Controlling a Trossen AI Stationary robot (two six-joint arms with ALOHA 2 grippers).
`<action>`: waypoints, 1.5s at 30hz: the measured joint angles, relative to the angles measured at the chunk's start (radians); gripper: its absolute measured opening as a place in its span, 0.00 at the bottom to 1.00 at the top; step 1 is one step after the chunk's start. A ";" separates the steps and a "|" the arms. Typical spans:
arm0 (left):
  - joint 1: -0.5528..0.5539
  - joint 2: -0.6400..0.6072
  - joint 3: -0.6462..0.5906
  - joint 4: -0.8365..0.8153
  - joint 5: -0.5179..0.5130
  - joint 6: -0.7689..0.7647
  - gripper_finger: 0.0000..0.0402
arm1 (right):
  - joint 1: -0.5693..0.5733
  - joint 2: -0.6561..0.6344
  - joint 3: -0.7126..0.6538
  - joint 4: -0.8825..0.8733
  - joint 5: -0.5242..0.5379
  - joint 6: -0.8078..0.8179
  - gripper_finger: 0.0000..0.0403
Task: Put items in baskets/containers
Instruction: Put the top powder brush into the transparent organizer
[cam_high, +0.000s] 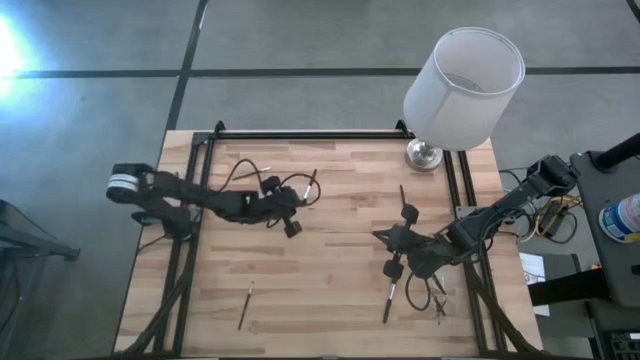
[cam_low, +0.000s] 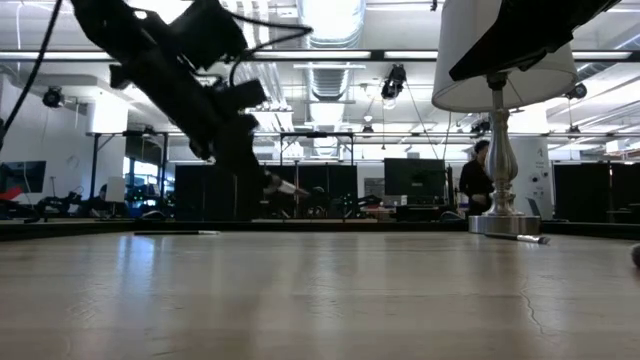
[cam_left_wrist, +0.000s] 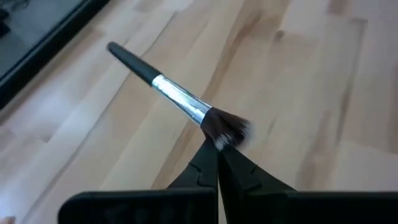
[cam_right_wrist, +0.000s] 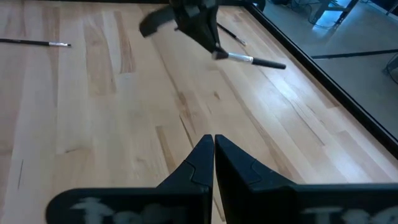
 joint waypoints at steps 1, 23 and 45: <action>-0.012 -0.015 0.000 -0.004 -0.002 -0.001 0.00 | 0.000 0.000 0.000 0.000 0.000 0.000 0.02; -0.206 -0.126 0.000 -0.061 -0.010 -0.064 0.00 | 0.000 0.005 0.000 0.001 0.000 -0.051 0.02; -0.210 -0.128 -0.096 -0.075 0.007 -0.042 0.00 | -0.098 0.051 0.000 0.020 -0.096 -0.131 0.02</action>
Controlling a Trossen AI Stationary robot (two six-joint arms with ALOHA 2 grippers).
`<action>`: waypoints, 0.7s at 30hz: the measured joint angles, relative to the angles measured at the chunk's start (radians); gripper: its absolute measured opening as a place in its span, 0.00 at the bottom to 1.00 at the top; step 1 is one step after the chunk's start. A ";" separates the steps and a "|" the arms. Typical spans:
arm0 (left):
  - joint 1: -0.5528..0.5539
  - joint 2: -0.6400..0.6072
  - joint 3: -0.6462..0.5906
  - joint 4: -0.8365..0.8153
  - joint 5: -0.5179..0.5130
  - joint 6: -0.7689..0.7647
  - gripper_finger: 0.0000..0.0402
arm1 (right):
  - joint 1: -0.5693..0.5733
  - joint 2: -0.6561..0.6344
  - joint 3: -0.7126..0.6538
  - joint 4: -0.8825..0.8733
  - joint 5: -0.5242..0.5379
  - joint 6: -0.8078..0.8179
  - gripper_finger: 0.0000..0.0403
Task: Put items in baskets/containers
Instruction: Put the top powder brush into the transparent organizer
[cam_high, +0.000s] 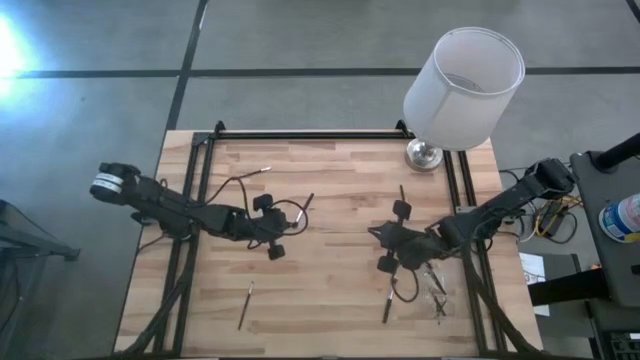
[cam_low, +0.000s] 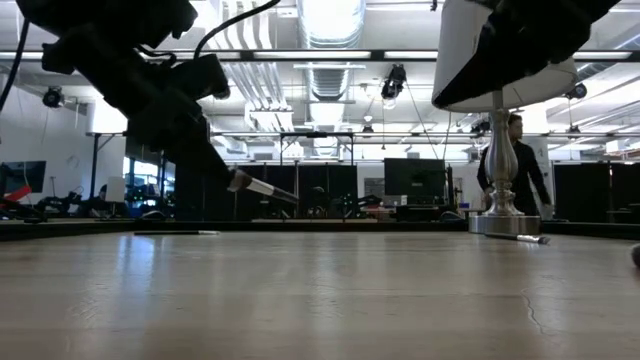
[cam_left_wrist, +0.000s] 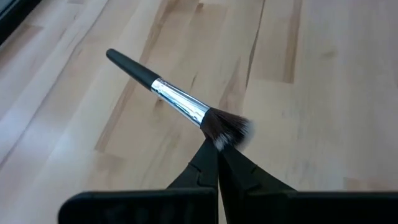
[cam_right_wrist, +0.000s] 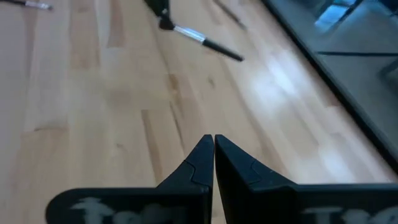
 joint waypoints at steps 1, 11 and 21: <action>-0.003 0.000 0.000 0.001 0.005 0.002 0.00 | -0.011 0.013 -0.003 0.022 -0.019 -0.016 0.02; -0.029 -0.001 0.000 0.001 0.030 0.085 0.00 | -0.063 0.134 -0.008 0.222 -0.124 -0.139 0.02; -0.076 -0.002 -0.001 0.010 0.053 0.154 0.00 | -0.066 0.147 -0.178 0.743 -0.235 -0.272 0.02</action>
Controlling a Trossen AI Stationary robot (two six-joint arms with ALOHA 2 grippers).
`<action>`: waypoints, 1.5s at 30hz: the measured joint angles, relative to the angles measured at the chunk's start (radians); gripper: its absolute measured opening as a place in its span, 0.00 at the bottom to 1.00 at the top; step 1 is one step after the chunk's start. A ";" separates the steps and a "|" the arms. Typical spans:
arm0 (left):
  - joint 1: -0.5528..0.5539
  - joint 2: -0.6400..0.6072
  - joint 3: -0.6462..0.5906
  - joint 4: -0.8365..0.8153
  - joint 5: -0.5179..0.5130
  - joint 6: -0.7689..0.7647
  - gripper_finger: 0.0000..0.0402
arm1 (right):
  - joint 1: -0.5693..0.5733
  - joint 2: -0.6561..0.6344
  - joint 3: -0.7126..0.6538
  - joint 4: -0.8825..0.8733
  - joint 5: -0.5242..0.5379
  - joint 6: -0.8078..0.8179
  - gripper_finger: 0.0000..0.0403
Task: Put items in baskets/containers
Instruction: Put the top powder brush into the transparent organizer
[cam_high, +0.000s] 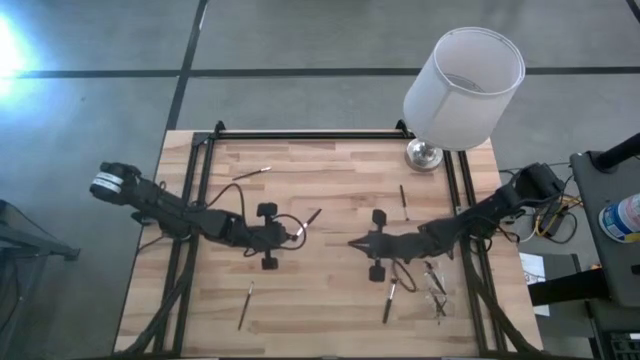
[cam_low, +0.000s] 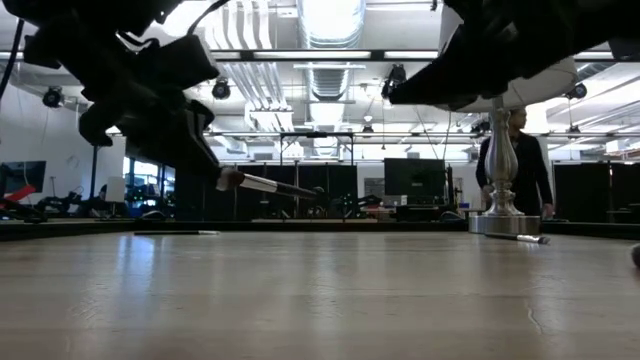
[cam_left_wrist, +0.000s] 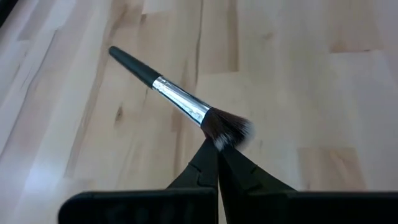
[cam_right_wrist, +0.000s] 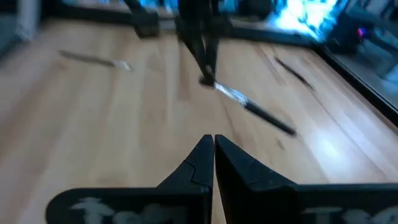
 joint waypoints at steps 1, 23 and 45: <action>-0.005 0.000 0.000 0.004 0.000 0.005 0.00 | 0.000 0.000 -0.018 0.045 -0.003 0.000 0.02; -0.016 0.002 0.000 0.106 0.054 0.100 0.00 | -0.002 0.119 0.183 -0.099 -0.012 -0.002 0.25; -0.017 0.003 0.026 0.170 0.132 -0.021 0.00 | -0.055 0.537 0.835 -0.800 0.140 -0.231 0.45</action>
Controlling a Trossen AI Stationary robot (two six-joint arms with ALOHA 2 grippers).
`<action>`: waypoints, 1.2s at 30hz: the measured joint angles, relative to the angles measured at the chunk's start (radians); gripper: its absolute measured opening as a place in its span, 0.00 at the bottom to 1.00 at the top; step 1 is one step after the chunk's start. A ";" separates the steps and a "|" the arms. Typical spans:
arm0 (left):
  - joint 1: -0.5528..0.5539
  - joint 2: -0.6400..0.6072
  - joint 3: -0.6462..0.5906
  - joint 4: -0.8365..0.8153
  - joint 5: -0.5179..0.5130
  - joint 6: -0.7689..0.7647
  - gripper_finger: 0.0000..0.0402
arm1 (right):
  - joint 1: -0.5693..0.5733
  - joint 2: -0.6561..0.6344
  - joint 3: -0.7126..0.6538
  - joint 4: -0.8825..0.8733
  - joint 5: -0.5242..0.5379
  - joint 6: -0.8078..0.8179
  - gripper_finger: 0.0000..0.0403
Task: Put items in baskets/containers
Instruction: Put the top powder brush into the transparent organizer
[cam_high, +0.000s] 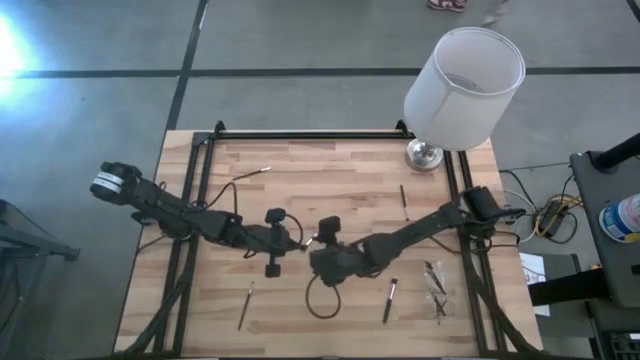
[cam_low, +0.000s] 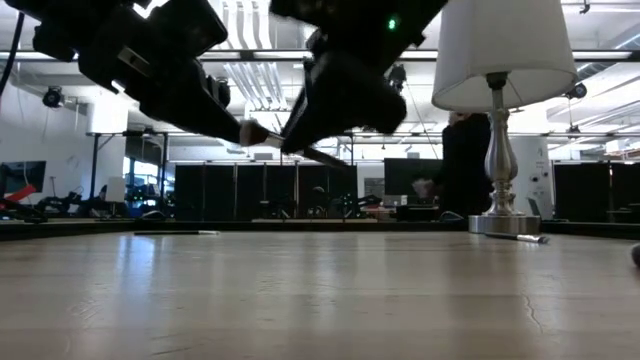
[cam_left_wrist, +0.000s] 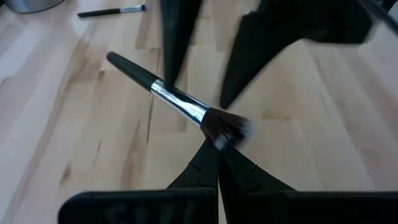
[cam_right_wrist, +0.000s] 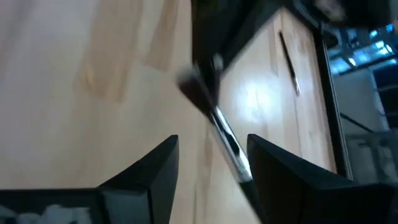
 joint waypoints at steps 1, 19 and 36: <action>0.000 0.000 0.000 0.006 0.001 -0.001 0.00 | -0.006 0.014 0.016 -0.027 0.015 -0.008 0.45; 0.001 0.000 0.000 0.013 -0.002 -0.033 0.00 | -0.027 0.056 0.073 -0.047 0.032 -0.050 0.08; -0.060 -0.150 -0.144 0.290 -0.086 -0.020 0.16 | 0.082 -0.155 -0.065 -0.197 0.048 0.199 0.08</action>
